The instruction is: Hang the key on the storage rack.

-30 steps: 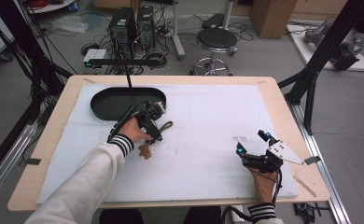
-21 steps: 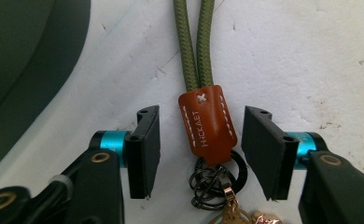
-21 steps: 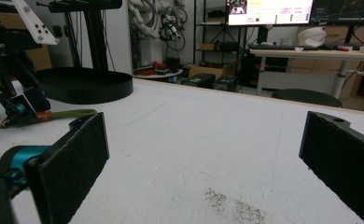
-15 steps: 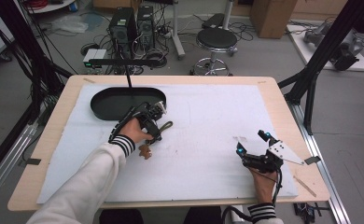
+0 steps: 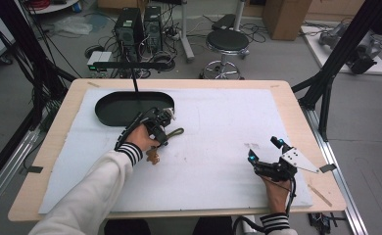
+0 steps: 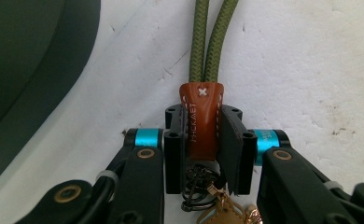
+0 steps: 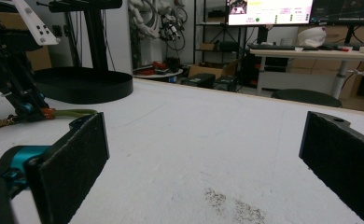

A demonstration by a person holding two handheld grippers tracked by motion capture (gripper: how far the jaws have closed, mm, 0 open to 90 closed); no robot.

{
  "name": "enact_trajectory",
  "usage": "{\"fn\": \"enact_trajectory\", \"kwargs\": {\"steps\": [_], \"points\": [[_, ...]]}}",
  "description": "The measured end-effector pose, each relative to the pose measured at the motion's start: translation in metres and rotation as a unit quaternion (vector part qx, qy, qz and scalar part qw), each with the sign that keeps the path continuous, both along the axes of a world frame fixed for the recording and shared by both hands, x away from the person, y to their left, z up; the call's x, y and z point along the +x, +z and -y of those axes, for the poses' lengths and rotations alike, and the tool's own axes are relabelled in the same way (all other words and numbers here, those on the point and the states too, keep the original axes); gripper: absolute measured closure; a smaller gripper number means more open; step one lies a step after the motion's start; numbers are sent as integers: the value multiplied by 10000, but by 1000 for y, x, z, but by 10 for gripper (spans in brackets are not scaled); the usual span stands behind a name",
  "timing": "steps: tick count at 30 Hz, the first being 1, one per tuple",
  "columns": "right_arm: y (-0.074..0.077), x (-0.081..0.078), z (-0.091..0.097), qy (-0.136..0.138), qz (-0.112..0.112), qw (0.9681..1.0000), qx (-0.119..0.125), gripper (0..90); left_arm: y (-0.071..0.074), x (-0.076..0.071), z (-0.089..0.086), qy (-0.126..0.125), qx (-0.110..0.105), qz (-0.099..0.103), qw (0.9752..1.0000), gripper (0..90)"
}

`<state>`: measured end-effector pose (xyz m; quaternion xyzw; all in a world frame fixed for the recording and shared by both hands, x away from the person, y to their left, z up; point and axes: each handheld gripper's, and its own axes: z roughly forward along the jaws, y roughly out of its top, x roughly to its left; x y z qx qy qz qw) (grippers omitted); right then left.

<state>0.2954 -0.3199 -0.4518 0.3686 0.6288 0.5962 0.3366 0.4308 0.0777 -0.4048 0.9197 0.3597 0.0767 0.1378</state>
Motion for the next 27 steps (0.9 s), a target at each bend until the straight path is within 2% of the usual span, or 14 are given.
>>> {"fn": "enact_trajectory", "kwargs": {"steps": [3,8,14,16,17,21,24,27], "points": [[0,0,0,-1,1,10000,0,4,3,-1,-2,-33,-10,73,10000,728],[0,0,0,7,-3,10000,4,4,12,-4,-8,-21,-173,311,9994,730],[0,0,0,5,1,10000,-5,4,23,-9,-22,-2,-501,632,9967,731],[0,0,0,7,-5,10000,3,4,27,-13,-27,23,-607,818,9948,731],[0,0,0,11,-8,10000,12,4,29,-15,-31,65,-734,925,9930,731],[0,0,0,7,0,10000,-3,4,37,-20,-46,176,-1079,1105,9878,731],[0,0,0,7,-1,10000,-8,5,40,-25,-57,288,-1171,1283,9844,731],[0,1,0,4,18,10000,-25,5,44,-28,-70,393,-1322,1451,9798,731]]}}
